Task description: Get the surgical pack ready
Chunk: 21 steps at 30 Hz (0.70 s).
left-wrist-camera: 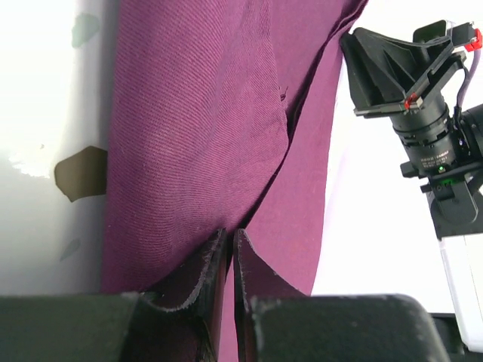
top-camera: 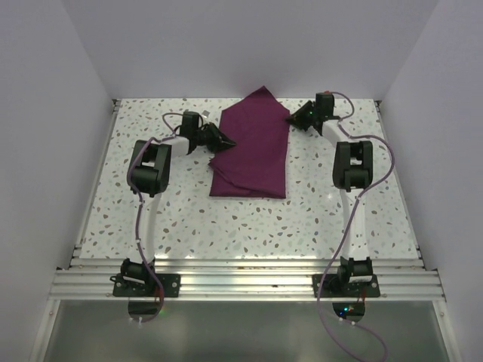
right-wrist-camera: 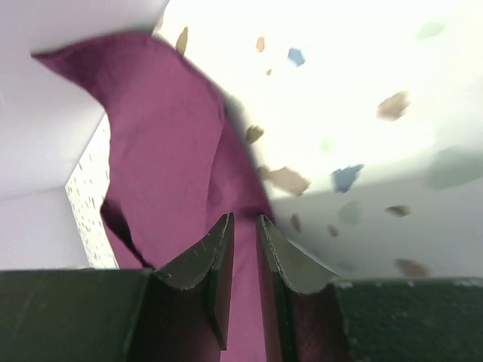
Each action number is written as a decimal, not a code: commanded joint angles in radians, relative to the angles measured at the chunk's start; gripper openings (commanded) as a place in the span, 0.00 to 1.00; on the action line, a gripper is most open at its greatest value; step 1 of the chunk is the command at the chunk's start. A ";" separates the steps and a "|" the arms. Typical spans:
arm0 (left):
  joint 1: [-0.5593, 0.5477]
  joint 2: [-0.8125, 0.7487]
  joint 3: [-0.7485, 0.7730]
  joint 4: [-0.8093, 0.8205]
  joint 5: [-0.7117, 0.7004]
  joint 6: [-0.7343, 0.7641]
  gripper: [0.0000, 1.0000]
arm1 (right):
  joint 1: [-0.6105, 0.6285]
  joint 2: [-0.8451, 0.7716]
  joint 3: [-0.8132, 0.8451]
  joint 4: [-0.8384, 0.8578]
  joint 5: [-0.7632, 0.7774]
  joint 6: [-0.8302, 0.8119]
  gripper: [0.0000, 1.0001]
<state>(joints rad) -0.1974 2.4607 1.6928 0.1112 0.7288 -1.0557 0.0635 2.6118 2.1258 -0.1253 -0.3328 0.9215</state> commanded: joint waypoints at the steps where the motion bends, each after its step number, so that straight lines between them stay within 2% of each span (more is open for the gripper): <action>1: 0.012 -0.005 -0.030 -0.036 -0.039 0.026 0.13 | -0.028 0.053 0.035 -0.102 0.035 -0.061 0.24; 7: 0.015 -0.005 -0.002 -0.042 -0.031 0.034 0.13 | -0.030 0.096 0.115 -0.090 -0.031 -0.036 0.24; 13: 0.026 0.020 0.064 0.039 -0.014 -0.006 0.15 | -0.011 -0.019 -0.006 0.105 -0.123 -0.018 0.22; 17: 0.039 0.076 0.113 0.142 -0.016 -0.111 0.15 | 0.002 -0.074 -0.043 0.179 -0.173 0.017 0.21; 21: 0.047 0.159 0.186 0.196 -0.025 -0.185 0.15 | 0.006 -0.108 -0.147 0.234 -0.170 0.052 0.20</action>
<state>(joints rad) -0.1696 2.5626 1.8126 0.2115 0.7246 -1.1664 0.0563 2.5996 2.0354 0.0349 -0.4553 0.9375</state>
